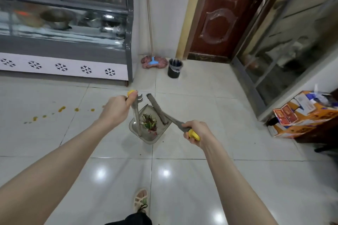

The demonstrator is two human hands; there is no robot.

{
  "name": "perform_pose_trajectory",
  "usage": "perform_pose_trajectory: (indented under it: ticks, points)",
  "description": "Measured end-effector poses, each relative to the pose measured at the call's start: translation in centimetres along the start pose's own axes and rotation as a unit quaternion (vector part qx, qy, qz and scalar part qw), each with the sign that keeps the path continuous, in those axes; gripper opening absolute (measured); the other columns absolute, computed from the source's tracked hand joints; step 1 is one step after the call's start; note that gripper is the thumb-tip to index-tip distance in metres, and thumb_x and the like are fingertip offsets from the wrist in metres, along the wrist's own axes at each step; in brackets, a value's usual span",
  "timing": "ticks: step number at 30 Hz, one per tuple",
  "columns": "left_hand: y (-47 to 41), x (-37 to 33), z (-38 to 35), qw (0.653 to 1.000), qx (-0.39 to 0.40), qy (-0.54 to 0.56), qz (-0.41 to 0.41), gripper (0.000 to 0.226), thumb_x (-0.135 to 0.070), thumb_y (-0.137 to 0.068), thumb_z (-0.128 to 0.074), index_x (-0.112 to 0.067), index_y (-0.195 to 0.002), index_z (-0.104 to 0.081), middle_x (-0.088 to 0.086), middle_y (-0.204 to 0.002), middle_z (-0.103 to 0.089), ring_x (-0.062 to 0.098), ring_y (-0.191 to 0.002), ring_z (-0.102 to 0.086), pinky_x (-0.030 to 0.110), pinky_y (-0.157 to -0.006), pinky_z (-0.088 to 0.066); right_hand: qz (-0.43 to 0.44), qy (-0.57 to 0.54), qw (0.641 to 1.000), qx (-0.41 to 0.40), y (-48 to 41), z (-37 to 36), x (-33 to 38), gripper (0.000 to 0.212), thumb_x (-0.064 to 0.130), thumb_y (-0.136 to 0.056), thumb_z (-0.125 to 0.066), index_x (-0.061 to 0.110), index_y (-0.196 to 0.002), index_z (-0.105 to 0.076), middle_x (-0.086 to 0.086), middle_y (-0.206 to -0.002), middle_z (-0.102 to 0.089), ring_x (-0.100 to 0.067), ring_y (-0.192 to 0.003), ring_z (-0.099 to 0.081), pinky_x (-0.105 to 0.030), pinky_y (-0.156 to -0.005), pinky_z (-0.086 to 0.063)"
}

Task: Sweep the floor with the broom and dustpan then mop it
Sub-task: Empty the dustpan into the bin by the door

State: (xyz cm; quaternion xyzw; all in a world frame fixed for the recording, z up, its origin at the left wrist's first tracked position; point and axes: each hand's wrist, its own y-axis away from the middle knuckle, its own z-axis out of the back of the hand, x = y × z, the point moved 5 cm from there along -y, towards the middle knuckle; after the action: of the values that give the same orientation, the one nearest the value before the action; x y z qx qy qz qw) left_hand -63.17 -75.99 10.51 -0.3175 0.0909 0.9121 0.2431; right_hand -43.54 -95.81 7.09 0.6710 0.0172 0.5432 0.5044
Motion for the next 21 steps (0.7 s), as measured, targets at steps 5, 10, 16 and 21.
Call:
perform_pose_trajectory:
  ticks: [5,10,16,21]
  points:
    - [-13.8,-4.8,-1.1,0.999,0.027,0.009,-0.042,0.074,-0.068,-0.089,-0.021,-0.009,-0.064,-0.057,0.016,-0.07,-0.062,0.034,-0.072,-0.058,0.04,-0.071,-0.047,-0.001,-0.025,0.999,-0.031,-8.0,1.4,9.5,0.009,0.0,-0.082,-0.06,0.002,-0.078,-0.052,-0.01,-0.065,-0.048,-0.014,-0.036,-0.045,-0.014,-0.033,-0.024]
    - [-24.8,-8.8,-2.2,0.997,0.026,-0.009,-0.068,0.066,-0.063,-0.092,-0.024,-0.014,-0.057,-0.051,0.02,-0.071,-0.06,0.035,-0.076,-0.054,0.04,-0.074,-0.044,0.009,-0.023,0.999,-0.045,-14.4,3.4,17.4,0.012,0.0,-0.082,-0.06,0.002,-0.073,-0.054,-0.009,-0.061,-0.047,-0.014,-0.036,-0.044,-0.013,-0.032,-0.023]
    - [-38.3,-12.4,-4.5,0.997,0.024,-0.028,-0.064,0.077,-0.07,-0.086,-0.017,-0.006,-0.06,-0.053,0.013,-0.063,-0.058,0.034,-0.072,-0.056,0.041,-0.075,-0.047,0.015,-0.006,0.999,-0.037,-25.6,5.8,27.8,0.012,0.0,-0.082,-0.061,0.002,-0.073,-0.052,-0.009,-0.061,-0.047,-0.014,-0.032,-0.044,-0.011,-0.032,-0.023]
    - [-48.0,-15.4,-5.6,0.999,-0.003,-0.033,-0.038,0.064,-0.059,-0.095,-0.024,-0.016,-0.054,-0.048,0.017,-0.067,-0.056,0.037,-0.078,-0.055,0.04,-0.075,-0.044,0.021,0.034,0.999,-0.014,-33.8,7.3,36.8,0.01,0.002,-0.083,-0.061,0.002,-0.077,-0.053,-0.007,-0.055,-0.048,-0.013,-0.031,-0.046,-0.012,-0.031,-0.024]
